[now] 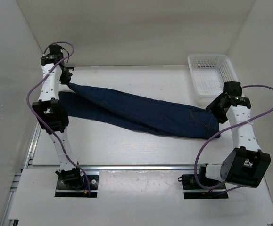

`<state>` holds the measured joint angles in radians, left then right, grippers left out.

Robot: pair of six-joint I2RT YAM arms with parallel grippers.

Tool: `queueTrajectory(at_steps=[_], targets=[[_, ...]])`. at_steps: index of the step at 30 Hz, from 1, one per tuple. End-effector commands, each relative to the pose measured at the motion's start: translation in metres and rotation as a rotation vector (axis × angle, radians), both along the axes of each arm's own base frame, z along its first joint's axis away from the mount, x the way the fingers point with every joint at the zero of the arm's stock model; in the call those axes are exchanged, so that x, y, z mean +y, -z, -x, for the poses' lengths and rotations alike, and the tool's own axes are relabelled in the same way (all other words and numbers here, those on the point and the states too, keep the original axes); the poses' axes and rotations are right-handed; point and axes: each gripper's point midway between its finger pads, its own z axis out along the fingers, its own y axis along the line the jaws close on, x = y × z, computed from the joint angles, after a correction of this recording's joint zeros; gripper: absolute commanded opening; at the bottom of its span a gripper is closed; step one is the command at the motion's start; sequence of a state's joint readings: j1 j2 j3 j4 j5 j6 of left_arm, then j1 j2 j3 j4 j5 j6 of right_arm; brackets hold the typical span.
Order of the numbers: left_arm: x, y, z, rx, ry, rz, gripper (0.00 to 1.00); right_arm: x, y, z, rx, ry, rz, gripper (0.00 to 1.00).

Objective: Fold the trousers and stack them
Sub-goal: Fold the trousers

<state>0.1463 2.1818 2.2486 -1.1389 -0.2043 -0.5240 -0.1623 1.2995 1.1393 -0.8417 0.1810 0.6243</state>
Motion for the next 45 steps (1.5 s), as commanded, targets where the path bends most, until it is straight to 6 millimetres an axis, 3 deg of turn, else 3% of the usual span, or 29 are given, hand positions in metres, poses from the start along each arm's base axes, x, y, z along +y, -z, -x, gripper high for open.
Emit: queueTrajectory(at_steps=[1,7,8,10,11,14,15,19,23,25,26,27,28,35,38,39,41,45], targets=[[0.018,-0.013,0.031,0.032,-0.066,-0.079,0.1,0.002,-0.01,0.005,-0.024,-0.016,-0.002,0.64],[0.041,0.004,0.055,0.084,-0.13,-0.083,0.1,0.003,-0.017,0.009,-0.044,-0.024,0.006,0.64],[0.047,0.014,0.059,0.109,-0.164,-0.082,0.25,0.003,-0.017,0.009,-0.044,-0.024,0.006,0.64],[0.055,0.029,0.069,0.147,-0.231,-0.069,0.87,0.003,-0.013,0.012,-0.025,-0.024,0.003,0.64],[0.064,0.041,0.076,0.178,-0.263,-0.04,1.0,0.004,-0.009,0.015,-0.015,-0.024,0.001,0.64],[0.06,0.055,0.081,0.195,-0.255,0.039,1.0,0.008,-0.007,0.019,-0.003,-0.055,-0.013,0.64],[0.06,0.042,0.081,0.156,-0.255,0.033,1.0,0.012,-0.009,0.02,-0.014,-0.084,-0.023,0.66],[0.057,0.03,0.088,0.121,-0.223,0.024,0.95,0.018,0.001,0.034,0.022,-0.102,-0.046,0.67],[0.065,0.05,0.106,0.169,-0.242,0.058,0.35,0.026,0.008,0.045,0.036,-0.128,-0.079,0.67],[0.06,0.058,0.115,0.185,-0.239,0.07,0.37,0.026,0.009,0.047,0.036,-0.136,-0.074,0.68],[0.056,0.057,0.116,0.172,-0.229,0.087,0.45,0.028,0.008,0.047,0.034,-0.14,-0.082,0.68],[0.05,0.066,0.12,0.185,-0.22,0.132,0.9,0.028,0.008,0.047,0.034,-0.14,-0.082,0.68],[0.046,0.065,0.119,0.171,-0.219,0.154,1.0,0.028,0.008,0.047,0.034,-0.14,-0.082,0.68],[0.04,0.085,0.095,0.162,-0.22,0.235,1.0,0.035,0.013,0.045,0.062,-0.147,-0.133,0.68],[0.045,0.082,0.084,0.136,-0.233,0.224,1.0,0.041,0.01,0.045,0.056,-0.15,-0.161,0.68],[0.045,0.094,0.085,0.163,-0.235,0.23,1.0,0.041,0.008,0.045,0.045,-0.141,-0.164,0.68],[0.048,0.099,0.08,0.168,-0.239,0.222,1.0,0.041,0.01,0.048,0.048,-0.141,-0.165,0.68],[0.052,0.11,0.074,0.18,-0.245,0.215,0.93,0.043,0.012,0.054,0.053,-0.12,-0.177,0.68]])
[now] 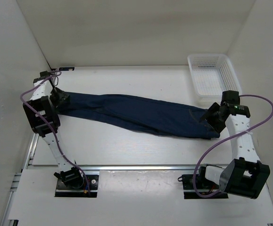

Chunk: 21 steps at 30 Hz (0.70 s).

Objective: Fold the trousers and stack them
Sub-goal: Fold the trousers

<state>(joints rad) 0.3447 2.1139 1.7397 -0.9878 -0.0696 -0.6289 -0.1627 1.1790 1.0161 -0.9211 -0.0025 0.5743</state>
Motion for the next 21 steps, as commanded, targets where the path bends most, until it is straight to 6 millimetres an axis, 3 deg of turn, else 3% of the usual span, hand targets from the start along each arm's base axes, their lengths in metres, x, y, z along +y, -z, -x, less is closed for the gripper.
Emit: queueTrajectory(at_steps=[1,3,5,6,7,12,14,17,21], targets=[[0.005,0.001,-0.013,-0.024,-0.008,-0.011,0.89,0.007,-0.004,0.007,-0.005,0.013,-0.036,0.68],[0.009,-0.006,-0.023,-0.051,0.004,-0.024,0.67,0.007,-0.003,0.009,-0.005,0.013,-0.036,0.68],[0.01,-0.008,-0.026,-0.052,0.004,-0.025,0.37,0.007,-0.002,0.012,0.004,0.013,-0.037,0.68],[0.013,-0.019,-0.028,-0.075,0.001,-0.042,0.15,0.007,-0.004,0.012,-0.006,0.013,-0.036,0.68],[0.013,-0.035,-0.029,-0.1,0.001,-0.051,0.1,0.007,-0.004,0.012,-0.006,0.013,-0.036,0.68],[0.02,-0.091,-0.035,-0.206,0.013,-0.117,0.1,0.03,-0.005,0.02,-0.025,-0.103,-0.093,0.65],[0.022,-0.104,-0.034,-0.224,0.018,-0.137,0.1,0.042,-0.006,0.025,-0.034,-0.143,-0.106,0.64],[0.023,-0.113,-0.035,-0.234,0.026,-0.144,0.1,0.073,0.0,0.029,-0.025,-0.229,-0.123,0.64],[0.022,-0.12,-0.04,-0.258,0.031,-0.14,0.1,0.131,0.015,0.042,0.034,-0.435,-0.079,0.64]])
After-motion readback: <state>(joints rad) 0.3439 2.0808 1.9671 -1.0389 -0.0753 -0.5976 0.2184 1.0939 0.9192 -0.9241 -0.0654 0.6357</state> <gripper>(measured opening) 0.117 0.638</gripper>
